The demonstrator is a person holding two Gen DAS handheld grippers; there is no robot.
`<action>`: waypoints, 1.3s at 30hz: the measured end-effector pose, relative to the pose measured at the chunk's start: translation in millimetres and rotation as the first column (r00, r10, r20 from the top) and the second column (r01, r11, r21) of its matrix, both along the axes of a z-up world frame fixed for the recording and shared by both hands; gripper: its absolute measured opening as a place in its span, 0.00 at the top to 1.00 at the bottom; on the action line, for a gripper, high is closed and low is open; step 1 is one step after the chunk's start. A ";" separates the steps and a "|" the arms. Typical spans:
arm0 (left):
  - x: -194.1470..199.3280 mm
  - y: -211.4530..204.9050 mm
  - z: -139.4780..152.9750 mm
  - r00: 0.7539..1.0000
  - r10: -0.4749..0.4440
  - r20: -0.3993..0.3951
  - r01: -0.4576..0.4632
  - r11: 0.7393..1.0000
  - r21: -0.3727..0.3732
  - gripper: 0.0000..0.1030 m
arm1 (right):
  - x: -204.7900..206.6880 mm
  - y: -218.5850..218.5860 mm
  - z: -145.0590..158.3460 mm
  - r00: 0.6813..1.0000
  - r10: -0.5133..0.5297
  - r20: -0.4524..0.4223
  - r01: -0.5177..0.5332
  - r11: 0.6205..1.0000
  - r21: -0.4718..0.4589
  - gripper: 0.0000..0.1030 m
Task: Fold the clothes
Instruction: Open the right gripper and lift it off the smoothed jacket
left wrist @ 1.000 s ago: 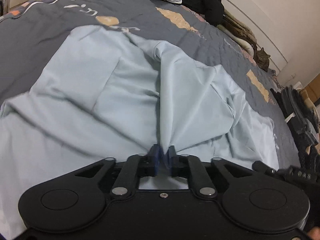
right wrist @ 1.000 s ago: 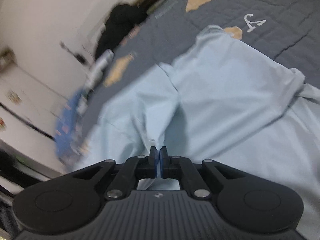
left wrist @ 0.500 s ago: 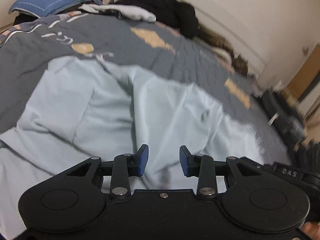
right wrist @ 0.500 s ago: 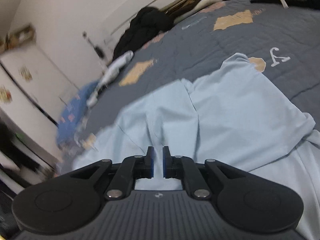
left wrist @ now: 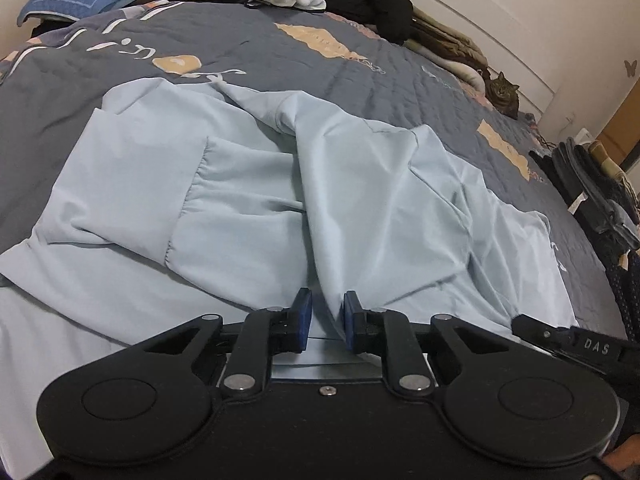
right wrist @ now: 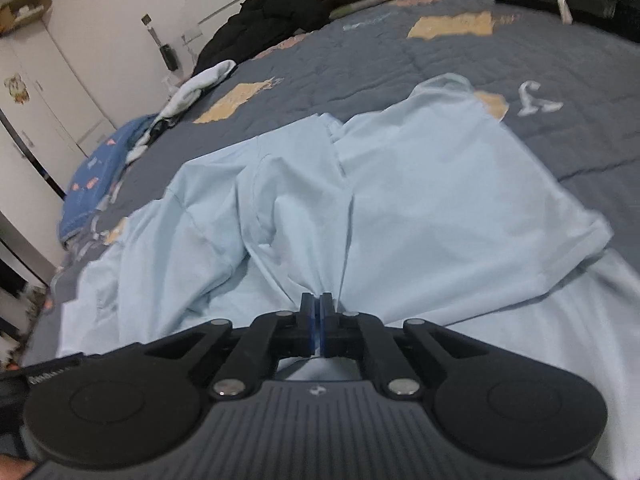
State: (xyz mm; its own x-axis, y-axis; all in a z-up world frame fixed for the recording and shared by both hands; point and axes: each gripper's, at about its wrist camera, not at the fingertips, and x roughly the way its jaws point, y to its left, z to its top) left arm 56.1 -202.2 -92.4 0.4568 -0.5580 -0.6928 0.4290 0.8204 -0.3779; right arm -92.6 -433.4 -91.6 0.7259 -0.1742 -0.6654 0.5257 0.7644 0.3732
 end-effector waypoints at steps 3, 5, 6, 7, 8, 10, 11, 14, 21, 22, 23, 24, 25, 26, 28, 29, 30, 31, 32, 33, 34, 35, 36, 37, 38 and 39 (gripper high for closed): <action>-2.0 0.0 5.9 1.000 -0.007 0.005 0.007 1.000 -0.006 0.82 | -2.4 -3.8 1.6 1.000 0.002 -0.008 -0.002 1.000 0.011 0.95; -5.4 1.2 14.0 1.000 -0.014 0.023 0.015 1.000 -0.023 0.82 | -6.2 -7.6 6.0 1.000 -0.015 0.009 0.015 0.998 0.068 0.94; -7.4 2.4 18.9 0.999 -0.015 0.033 0.016 0.999 -0.031 0.81 | -6.8 -7.1 10.6 1.000 -0.003 0.015 0.002 0.997 0.071 0.94; -9.4 4.0 23.6 0.999 -0.013 0.039 0.015 0.999 -0.040 0.78 | -7.6 -5.5 15.9 1.000 0.007 0.025 -0.009 0.998 0.063 0.92; -11.8 6.1 27.4 0.999 -0.011 0.042 0.013 0.999 -0.051 0.73 | -8.7 -3.6 21.4 0.999 0.012 0.034 -0.014 0.998 0.058 0.88; -18.0 11.3 34.4 0.999 -0.008 0.048 0.012 0.997 -0.076 0.71 | -10.7 -0.5 30.4 0.999 0.018 0.046 -0.021 0.998 0.065 0.76; -21.5 13.7 37.5 0.999 -0.009 0.052 0.013 0.996 -0.083 0.71 | -13.0 2.0 34.7 0.998 0.022 0.055 -0.025 0.998 0.065 0.68; -35.4 18.1 47.6 0.997 -0.032 0.066 0.038 0.994 -0.098 0.70 | -21.3 10.4 47.0 0.997 0.034 0.076 -0.039 0.997 0.061 0.64; -85.9 31.4 58.7 0.983 -0.121 0.135 0.127 0.991 -0.034 0.59 | -75.5 39.8 58.0 0.995 0.019 0.101 -0.024 0.999 0.045 0.58; -95.3 35.3 56.2 0.981 -0.137 0.138 0.141 0.990 -0.020 0.59 | -84.7 45.2 55.3 0.996 0.016 0.087 -0.020 0.999 0.037 0.58; -103.4 38.9 53.0 0.980 -0.150 0.133 0.152 0.988 -0.007 0.59 | -93.9 50.6 52.3 0.997 0.013 0.073 -0.015 1.000 0.027 0.58; -111.3 42.4 49.7 0.979 -0.160 0.125 0.160 0.987 0.006 0.59 | -101.4 56.0 49.5 0.998 0.013 0.058 -0.015 1.000 0.019 0.58; -118.0 45.4 47.3 0.978 -0.169 0.118 0.168 0.986 0.017 0.59 | -108.6 61.4 46.9 0.999 0.014 0.044 -0.014 1.000 0.012 0.58; -124.1 47.9 46.3 0.977 -0.180 0.117 0.178 0.984 0.027 0.59 | -114.1 66.0 45.1 0.999 0.018 0.031 -0.018 1.000 0.006 0.58; -135.2 51.8 46.9 0.971 -0.198 0.133 0.193 0.980 0.048 0.59 | -123.9 76.4 44.6 0.999 0.034 0.020 -0.034 0.999 -0.007 0.58; -139.9 54.4 47.6 0.969 -0.203 0.141 0.196 0.979 0.056 0.59 | -128.7 81.5 45.5 0.999 0.043 0.023 -0.043 0.999 -0.014 0.58; -144.6 58.1 48.0 0.968 -0.204 0.146 0.197 0.979 0.059 0.59 | -134.7 86.8 47.0 0.998 0.050 0.028 -0.049 0.998 -0.024 0.58; -148.6 62.1 48.3 0.968 -0.203 0.150 0.196 0.979 0.059 0.59 | -140.1 91.8 48.3 0.998 0.053 0.031 -0.052 0.998 -0.036 0.58; -152.6 67.0 48.2 0.968 -0.200 0.150 0.194 0.979 0.057 0.59 | -145.6 96.4 49.4 0.998 0.055 0.034 -0.053 0.997 -0.049 0.58; -156.5 71.9 47.9 0.969 -0.199 0.148 0.192 0.980 0.057 0.59 | -151.3 100.9 49.7 0.998 0.058 0.036 -0.056 0.997 -0.060 0.58; -160.7 75.8 47.8 0.969 -0.200 0.147 0.193 0.979 0.059 0.59 | -156.9 105.3 49.7 0.997 0.062 0.038 -0.059 0.996 -0.070 0.58; -164.8 79.8 47.6 0.969 -0.200 0.146 0.193 0.979 0.060 0.59 | -162.6 109.4 49.0 0.997 0.063 0.041 -0.060 0.995 -0.075 0.58; -168.9 83.3 47.5 0.968 -0.202 0.147 0.194 0.979 0.063 0.59 | -168.2 113.4 48.1 0.997 0.065 0.044 -0.061 0.995 -0.079 0.58; -172.9 86.4 47.6 0.968 -0.204 0.149 0.196 0.978 0.068 0.59 | -172.8 116.8 47.1 0.997 0.065 0.043 -0.061 0.995 -0.081 0.58; -177.2 89.4 47.5 0.967 -0.205 0.152 0.196 0.978 0.074 0.59 | -177.2 120.1 46.2 0.997 0.065 0.041 -0.062 0.995 -0.082 0.58; -181.2 92.1 47.1 0.967 -0.205 0.153 0.195 0.978 0.079 0.59 | -182.2 124.1 45.8 0.997 0.067 0.041 -0.063 0.994 -0.086 0.58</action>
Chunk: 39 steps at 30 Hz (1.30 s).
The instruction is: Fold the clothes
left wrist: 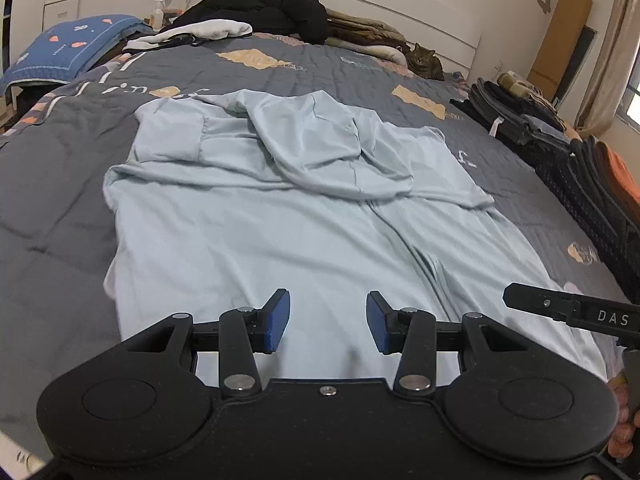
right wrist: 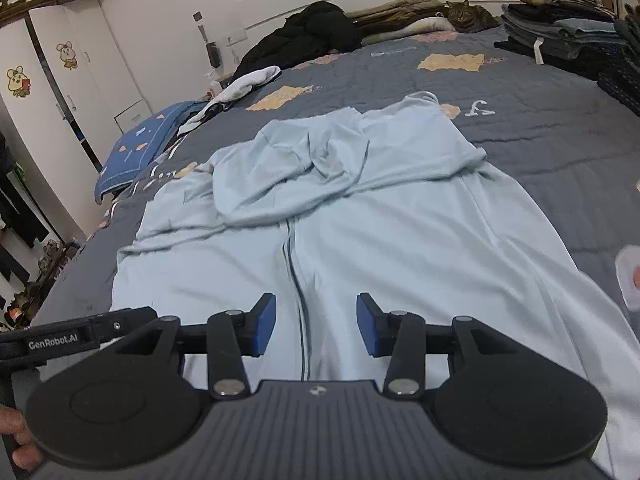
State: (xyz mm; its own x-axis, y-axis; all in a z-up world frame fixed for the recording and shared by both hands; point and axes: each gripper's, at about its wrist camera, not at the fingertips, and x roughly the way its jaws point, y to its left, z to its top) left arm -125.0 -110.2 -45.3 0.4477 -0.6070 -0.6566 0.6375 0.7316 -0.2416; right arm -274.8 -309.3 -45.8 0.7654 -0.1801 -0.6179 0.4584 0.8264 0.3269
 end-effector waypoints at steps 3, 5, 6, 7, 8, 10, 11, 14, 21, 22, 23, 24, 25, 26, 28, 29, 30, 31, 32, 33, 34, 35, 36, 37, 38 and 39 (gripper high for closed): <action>-9.8 6.1 -2.8 1.000 0.004 0.002 -0.004 1.000 0.018 0.59 | -11.6 10.0 0.5 1.000 0.004 0.005 -0.004 1.000 -0.006 0.58; -16.2 9.7 -5.6 1.000 0.007 0.005 -0.007 0.999 0.032 0.59 | -18.9 14.5 0.1 1.000 -0.002 0.012 0.002 1.000 0.007 0.58; -19.6 11.4 -7.0 1.000 0.007 0.007 -0.008 0.999 0.037 0.59 | -22.2 16.3 -0.4 1.000 -0.007 0.014 0.006 1.000 0.010 0.58; -22.6 12.8 -8.4 1.000 0.008 0.007 -0.008 0.999 0.043 0.59 | -24.6 18.8 -0.8 1.000 -0.013 0.013 0.013 1.000 0.004 0.58; -25.1 13.8 -9.8 1.000 0.009 0.006 -0.009 0.999 0.050 0.59 | -26.9 21.5 -1.1 1.000 -0.019 0.012 0.019 1.000 -0.003 0.58; -30.0 16.9 -13.7 1.000 0.012 0.001 -0.012 0.998 0.060 0.58 | -30.0 28.1 -1.4 1.000 -0.016 0.012 0.017 1.000 -0.022 0.58; -32.2 18.5 -15.0 1.000 0.013 0.001 -0.013 0.998 0.066 0.58 | -30.8 31.0 -1.6 1.000 -0.012 0.013 0.012 1.000 -0.026 0.58; -39.5 24.6 -17.1 1.000 0.020 0.007 -0.020 0.997 0.081 0.58 | -32.7 39.3 -2.6 1.000 -0.001 0.013 0.002 0.999 -0.036 0.57; -50.7 38.4 -17.7 0.999 0.037 0.029 -0.039 0.995 0.090 0.58 | -42.3 57.5 -5.2 1.000 0.005 0.008 -0.005 0.999 -0.033 0.57; -51.8 40.6 -18.1 0.999 0.042 0.027 -0.045 0.995 0.091 0.58 | -43.9 60.0 -5.4 1.000 0.005 0.006 -0.005 0.999 -0.035 0.57; -52.9 42.6 -18.3 0.999 0.047 0.024 -0.049 0.995 0.091 0.58 | -45.2 62.1 -5.3 1.000 0.009 0.004 -0.009 0.999 -0.037 0.57; -54.0 44.4 -18.6 0.998 0.051 0.022 -0.053 0.994 0.091 0.58 | -46.4 64.1 -5.1 1.000 0.014 0.003 -0.013 0.999 -0.040 0.57; -55.1 46.1 -18.9 0.998 0.051 0.021 -0.053 0.994 0.091 0.58 | -47.9 65.4 -4.9 1.000 0.018 0.003 -0.018 0.999 -0.045 0.57; -56.3 47.4 -19.4 0.999 0.048 0.023 -0.050 0.994 0.095 0.58 | -49.5 66.5 -4.5 1.000 0.022 0.003 -0.022 0.998 -0.050 0.57; -58.9 49.9 -20.2 0.999 0.041 0.034 -0.045 0.993 0.111 0.58 | -53.7 66.9 -4.5 1.000 0.027 0.001 -0.027 0.998 -0.060 0.57; -60.2 51.2 -20.6 0.998 0.038 0.040 -0.042 0.992 0.120 0.58 | -56.2 66.2 -4.5 1.000 0.025 -0.001 -0.025 0.998 -0.062 0.57; -60.8 53.4 -20.7 0.998 0.036 0.043 -0.042 0.991 0.125 0.58 | -59.1 64.8 -4.4 1.000 0.021 -0.004 -0.021 0.998 -0.062 0.57; -60.7 56.5 -20.5 0.998 0.038 0.042 -0.043 0.991 0.126 0.58 | -61.4 63.3 -4.1 1.000 0.016 -0.006 -0.017 0.998 -0.060 0.57; -60.3 60.1 -20.5 0.998 0.043 0.038 -0.048 0.991 0.124 0.58 | -63.6 61.8 -3.8 1.000 0.012 -0.008 -0.012 0.998 -0.058 0.57; -59.7 64.4 -20.8 0.998 0.053 0.026 -0.056 0.991 0.119 0.58 | -65.6 60.3 -3.7 1.000 0.008 -0.008 -0.008 0.999 -0.053 0.56; -59.4 69.2 -21.2 0.998 0.066 0.012 -0.067 0.991 0.115 0.58 | -67.6 58.7 -3.6 1.000 0.004 -0.008 -0.005 0.999 -0.048 0.56; -59.7 74.2 -21.4 0.997 0.080 -0.002 -0.080 0.990 0.113 0.58 | -68.3 58.5 -3.0 1.000 0.005 -0.006 -0.006 0.999 -0.044 0.56; -60.3 79.0 -20.8 0.996 0.092 -0.016 -0.089 0.989 0.114 0.58 | -68.7 58.5 -2.5 1.000 0.007 -0.002 -0.007 0.999 -0.041 0.56; -61.3 83.5 -18.3 0.995 0.097 -0.023 -0.094 0.989 0.116 0.58 | -69.2 58.6 -1.9 1.000 0.009 0.001 -0.009 0.999 -0.037 0.56; -62.4 87.6 -14.7 0.995 0.098 -0.024 -0.094 0.989 0.115 0.58 | -68.7 59.4 -1.5 1.000 0.015 0.005 -0.015 0.999 -0.034 0.56; -63.9 92.5 -10.4 0.995 0.100 -0.020 -0.097 0.989 0.111 0.58 | -68.0 60.3 -1.1 1.000 0.022 0.008 -0.022 0.999 -0.031 0.56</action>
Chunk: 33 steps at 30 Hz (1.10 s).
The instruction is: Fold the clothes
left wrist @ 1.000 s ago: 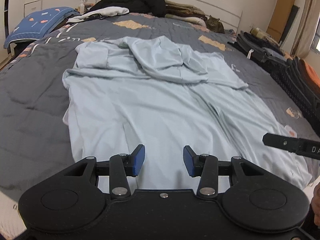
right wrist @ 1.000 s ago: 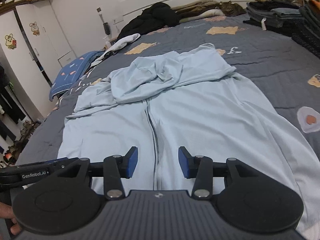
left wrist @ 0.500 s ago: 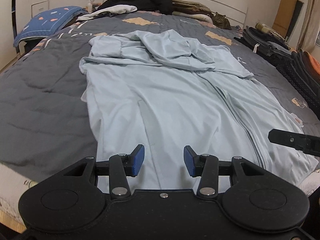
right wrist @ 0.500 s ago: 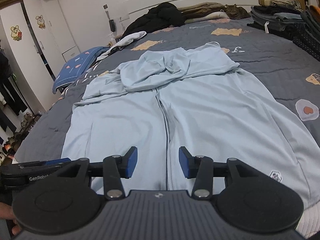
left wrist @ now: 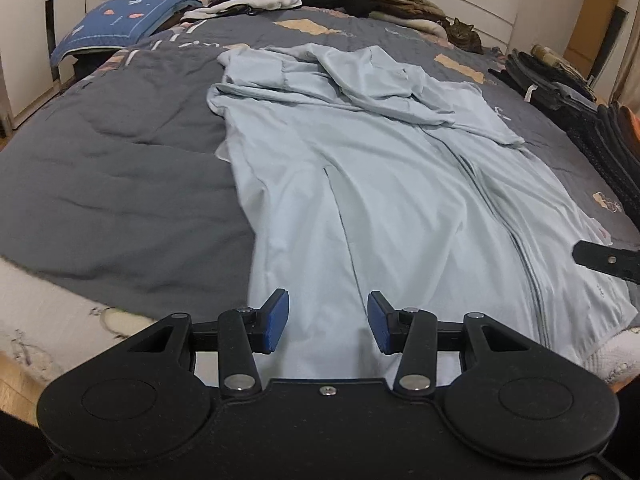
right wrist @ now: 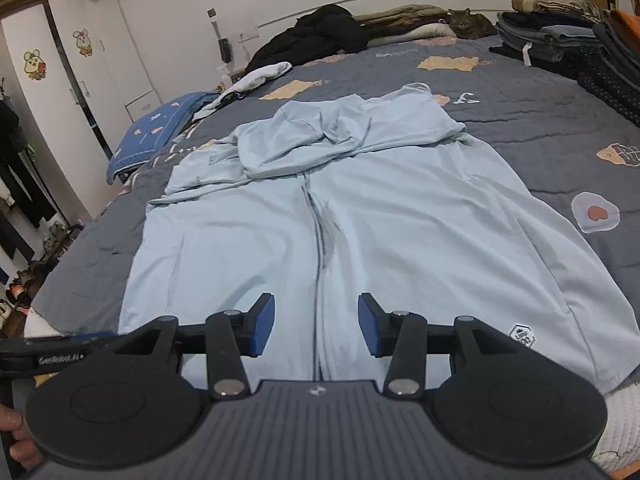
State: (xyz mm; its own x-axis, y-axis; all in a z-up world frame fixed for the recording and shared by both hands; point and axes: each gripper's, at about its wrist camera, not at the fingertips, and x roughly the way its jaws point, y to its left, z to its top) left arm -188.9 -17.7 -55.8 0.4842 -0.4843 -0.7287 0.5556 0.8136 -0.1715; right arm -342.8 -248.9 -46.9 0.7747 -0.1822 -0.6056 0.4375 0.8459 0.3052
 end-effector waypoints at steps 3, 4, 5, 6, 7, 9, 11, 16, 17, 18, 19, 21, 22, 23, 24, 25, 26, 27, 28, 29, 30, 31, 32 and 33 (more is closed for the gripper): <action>-5.3 16.1 13.8 0.999 0.011 0.034 -0.011 1.000 -0.004 0.54 | 2.1 3.2 1.2 1.000 0.023 0.005 -0.023 1.000 0.010 0.55; -7.0 19.3 17.0 0.999 0.012 0.046 -0.012 1.000 0.007 0.50 | 2.5 4.1 2.1 1.000 0.030 0.008 -0.030 0.999 0.009 0.55; -8.7 21.6 19.2 0.998 0.013 0.056 -0.014 1.000 0.016 0.50 | 2.8 5.1 3.3 0.999 0.036 0.010 -0.036 0.999 0.010 0.54; -10.4 23.3 20.7 0.998 0.011 0.061 -0.012 1.000 0.022 0.50 | 3.1 6.0 4.6 0.999 0.042 0.013 -0.042 0.999 0.012 0.54; -12.2 24.5 20.6 0.998 0.008 0.060 -0.010 1.000 0.026 0.50 | 3.5 6.2 5.5 0.999 0.049 0.018 -0.049 0.999 0.016 0.54; -15.7 26.7 17.6 0.998 0.008 0.055 -0.011 0.999 0.042 0.50 | 4.0 6.6 6.7 0.998 0.062 0.024 -0.063 0.998 0.028 0.53; -18.6 28.0 11.6 0.999 0.010 0.043 -0.014 0.997 0.078 0.50 | 4.1 7.2 6.8 0.997 0.077 0.023 -0.078 0.996 0.043 0.53; -35.3 33.1 8.8 0.995 -0.046 0.086 0.033 0.988 0.153 0.50 | 8.8 18.0 6.5 0.991 0.134 0.007 -0.134 0.990 0.052 0.52; -39.6 33.1 8.3 0.993 -0.068 0.099 0.049 0.983 0.176 0.50 | 9.9 21.4 6.5 0.989 0.149 0.005 -0.150 0.987 0.051 0.52; -44.0 32.5 7.1 0.989 -0.092 0.114 0.067 0.976 0.205 0.50 | 10.8 25.0 6.3 0.986 0.168 -0.001 -0.168 0.985 0.051 0.52; -48.9 31.5 5.3 0.985 -0.117 0.129 0.084 0.967 0.239 0.50 | 11.6 28.5 6.1 0.982 0.187 -0.008 -0.186 0.981 0.051 0.52; -57.2 30.8 -0.5 0.979 -0.150 0.135 0.106 0.952 0.288 0.50 | 11.5 35.3 5.8 0.976 0.216 -0.020 -0.215 0.976 0.038 0.51; -60.0 31.1 -3.0 0.979 -0.159 0.130 0.115 0.948 0.298 0.51 | 11.4 38.2 5.9 0.973 0.229 -0.027 -0.228 0.973 0.029 0.51; -61.7 32.3 -4.5 0.979 -0.164 0.120 0.123 0.949 0.291 0.55 | 9.8 38.5 6.9 0.973 0.231 -0.026 -0.230 0.973 0.024 0.51; -61.3 35.2 -5.1 0.982 -0.161 0.104 0.128 0.955 0.266 0.58 | 7.9 38.3 8.0 0.973 0.232 -0.024 -0.231 0.973 0.020 0.51; -59.0 39.0 -4.8 0.985 -0.150 0.079 0.129 0.965 0.230 0.59 | 6.1 38.1 9.1 0.972 0.232 -0.023 -0.232 0.973 0.015 0.51; -55.1 43.7 -4.4 0.990 -0.131 0.049 0.120 0.975 0.185 0.59 | 3.8 35.4 9.3 0.975 0.223 -0.019 -0.223 0.975 0.021 0.51; -48.5 49.9 -3.9 0.995 -0.100 0.009 0.098 0.987 0.130 0.60 | 1.7 31.7 8.9 0.978 0.208 -0.018 -0.208 0.978 0.030 0.51; -41.8 55.3 -3.5 0.997 -0.073 -0.026 0.075 0.993 0.086 0.63 | -0.1 28.3 8.3 0.981 0.192 -0.019 -0.191 0.981 0.040 0.51; -36.2 59.1 -2.9 0.997 -0.058 -0.045 0.061 0.996 0.063 0.66 | -2.0 25.0 7.6 0.984 0.175 -0.020 -0.174 0.984 0.049 0.51; -30.9 62.4 -2.2 0.997 -0.052 -0.056 0.055 0.997 0.051 0.67 | -3.3 22.2 7.8 0.986 0.164 -0.022 -0.162 0.985 0.053 0.51; -25.9 65.2 -1.8 0.997 -0.051 -0.064 0.054 0.998 0.043 0.69 | -4.6 19.4 8.0 0.988 0.153 -0.025 -0.151 0.987 0.057 0.51; -20.5 67.7 -2.3 0.996 -0.051 -0.076 0.054 0.998 0.032 0.75 | -6.1 14.8 10.0 0.989 0.147 -0.019 -0.146 0.987 0.063 0.51; -14.8 70.1 -3.8 0.994 -0.051 -0.092 0.053 0.998 0.018 0.77 | -7.6 9.8 12.3 0.990 0.143 -0.012 -0.142 0.988 0.069 0.51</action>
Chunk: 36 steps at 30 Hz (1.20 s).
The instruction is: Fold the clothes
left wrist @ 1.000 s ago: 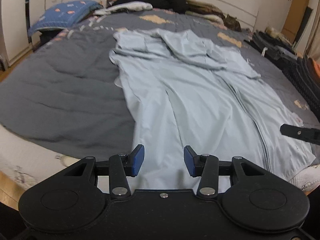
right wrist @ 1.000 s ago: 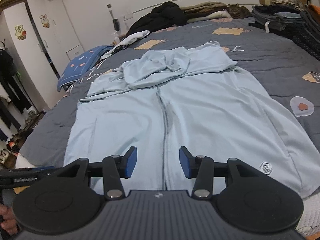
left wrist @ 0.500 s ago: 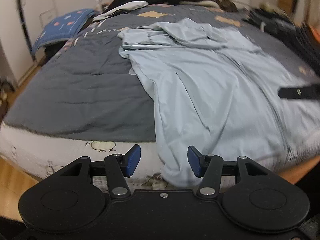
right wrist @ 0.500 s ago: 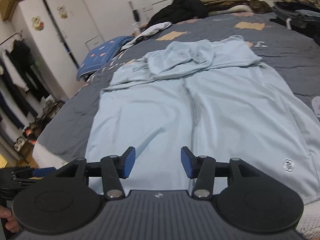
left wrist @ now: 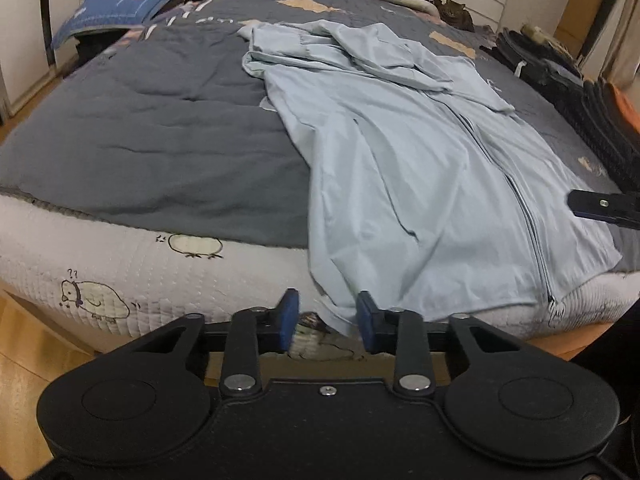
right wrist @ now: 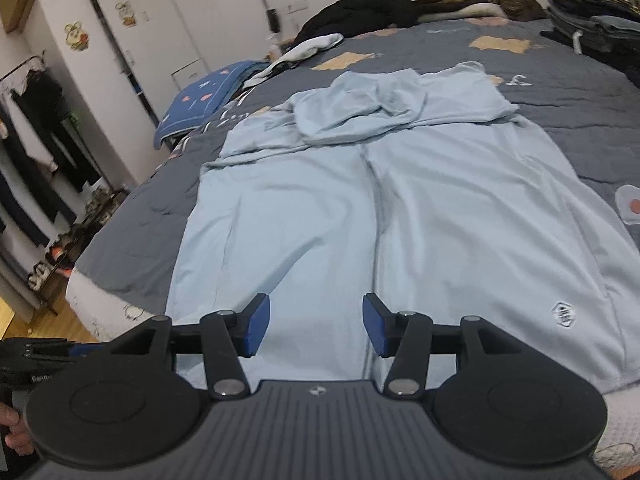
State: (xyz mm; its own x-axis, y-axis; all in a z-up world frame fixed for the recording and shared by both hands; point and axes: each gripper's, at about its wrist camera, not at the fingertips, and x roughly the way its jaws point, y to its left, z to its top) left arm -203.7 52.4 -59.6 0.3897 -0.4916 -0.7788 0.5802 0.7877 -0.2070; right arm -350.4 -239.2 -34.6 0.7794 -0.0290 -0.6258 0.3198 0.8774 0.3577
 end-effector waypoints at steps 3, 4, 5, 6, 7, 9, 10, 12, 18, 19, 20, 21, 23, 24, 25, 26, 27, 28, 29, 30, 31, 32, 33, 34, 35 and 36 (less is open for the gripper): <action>12.4 2.9 -7.5 0.999 -0.023 -0.038 0.023 1.000 -0.010 0.81 | -3.8 -17.8 7.0 1.000 -0.026 0.016 0.026 0.999 0.023 0.51; 14.0 2.0 -9.8 0.998 -0.044 -0.039 0.044 0.999 0.002 0.81 | -5.1 -25.1 7.8 0.999 -0.033 0.018 0.033 0.999 0.029 0.51; 13.9 0.7 -11.5 0.997 -0.072 -0.030 0.073 0.997 0.022 0.81 | -6.6 -32.3 8.4 0.999 -0.038 0.020 0.037 0.999 0.036 0.51; 12.9 -0.7 -12.7 0.995 -0.103 -0.013 0.104 0.993 0.048 0.81 | -9.5 -36.6 6.4 0.999 -0.038 0.024 0.037 0.999 0.033 0.51; 10.3 -2.3 -12.8 0.990 -0.138 0.016 0.136 0.988 0.079 0.81 | -12.7 -40.3 4.0 0.999 -0.038 0.029 0.037 0.999 0.028 0.51; 2.0 -6.3 -11.7 0.972 -0.223 0.070 0.213 0.968 0.135 0.81 | -15.6 -42.6 -3.8 0.999 -0.040 0.012 0.039 0.999 0.030 0.51; -3.9 -9.0 -12.3 0.957 -0.273 0.094 0.255 0.952 0.170 0.81 | -16.8 -43.6 -7.8 0.999 -0.041 0.002 0.041 0.999 0.031 0.51; -17.2 -14.5 -15.7 0.919 -0.368 0.140 0.326 0.911 0.252 0.81 | -15.7 -39.2 -10.3 1.000 0.002 0.002 -0.002 1.000 0.026 0.51; -55.1 -25.1 -35.1 0.759 -0.567 0.321 0.377 0.784 0.493 0.81 | -13.4 -23.1 -13.3 0.993 0.118 -0.006 -0.118 0.993 0.004 0.51; -59.8 -25.9 -37.0 0.732 -0.586 0.348 0.373 0.772 0.515 0.81 | -12.3 -20.7 -14.3 0.991 0.132 -0.013 -0.132 0.991 0.001 0.51; -63.7 -26.7 -38.5 0.709 -0.601 0.368 0.370 0.762 0.532 0.81 | -11.1 -18.3 -15.3 0.989 0.145 -0.019 -0.145 0.989 0.000 0.51; -67.1 -27.6 -39.8 0.690 -0.613 0.385 0.366 0.754 0.545 0.81 | -10.5 -16.6 -15.5 0.987 0.157 -0.021 -0.157 0.988 0.002 0.51; -73.0 -29.6 -42.4 0.658 -0.629 0.414 0.359 0.745 0.562 0.81 | -8.7 -12.4 -15.4 0.982 0.186 -0.018 -0.186 0.983 0.010 0.51; -75.2 -30.9 -43.4 0.646 -0.634 0.424 0.356 0.742 0.568 0.81 | -7.2 -8.7 -14.9 0.978 0.207 -0.014 -0.207 0.978 0.014 0.51; -76.7 -32.3 -44.1 0.639 -0.637 0.432 0.354 0.741 0.571 0.81 | -7.1 -4.6 -14.6 0.973 0.232 -0.009 -0.232 0.973 0.016 0.51; -78.4 -34.1 -44.7 0.631 -0.640 0.438 0.352 0.740 0.574 0.81 | -6.3 -0.4 -14.0 0.966 0.259 -0.004 -0.259 0.966 0.018 0.51; -80.4 -36.1 -45.5 0.622 -0.646 0.442 0.353 0.735 0.579 0.81 | -4.8 4.7 -13.7 0.956 0.294 0.001 -0.294 0.956 0.022 0.51; -82.8 -37.8 -47.0 0.612 -0.656 0.442 0.356 0.727 0.586 0.81 | -3.6 10.7 -13.7 0.944 0.329 0.003 -0.329 0.944 0.023 0.51; -85.3 -39.3 -48.9 0.603 -0.666 0.439 0.360 0.718 0.595 0.81 | -2.4 16.8 -13.8 0.932 0.364 0.003 -0.364 0.931 0.023 0.51; -88.0 -40.7 -51.5 0.590 -0.680 0.436 0.363 0.705 0.609 0.80 | -1.4 22.9 -13.9 0.919 0.393 0.003 -0.393 0.919 0.021 0.51; -90.6 -42.0 -54.5 0.572 -0.694 0.436 0.360 0.691 0.627 0.80 | -0.7 28.8 -14.6 0.909 0.418 0.001 -0.418 0.908 0.022 0.51; -92.2 -43.2 -57.0 0.560 -0.704 0.436 0.358 0.680 0.639 0.80 | 0.0 34.6 -15.3 0.897 0.442 0.000 -0.441 0.897 0.024 0.51; -93.4 -44.3 -59.2 0.552 -0.712 0.433 0.359 0.672 0.647 0.80 | 1.0 40.1 -15.9 0.887 0.461 -0.001 -0.461 0.887 0.026 0.51; -94.0 -45.6 -61.0 0.545 -0.718 0.433 0.358 0.666 0.654 0.80 | 2.0 45.5 -16.4 0.877 0.480 -0.001 -0.480 0.877 0.028 0.51; -94.0 -47.1 -62.3 0.537 -0.723 0.436 0.355 0.662 0.660 0.80 | 3.5 50.0 -17.0 0.868 0.497 -0.001 -0.497 0.867 0.030 0.51; -94.0 -48.6 -63.7 0.529 -0.727 0.439 0.352 0.658 0.666 0.80 | 4.6 54.6 -17.3 0.858 0.513 -0.001 -0.513 0.858 0.033 0.51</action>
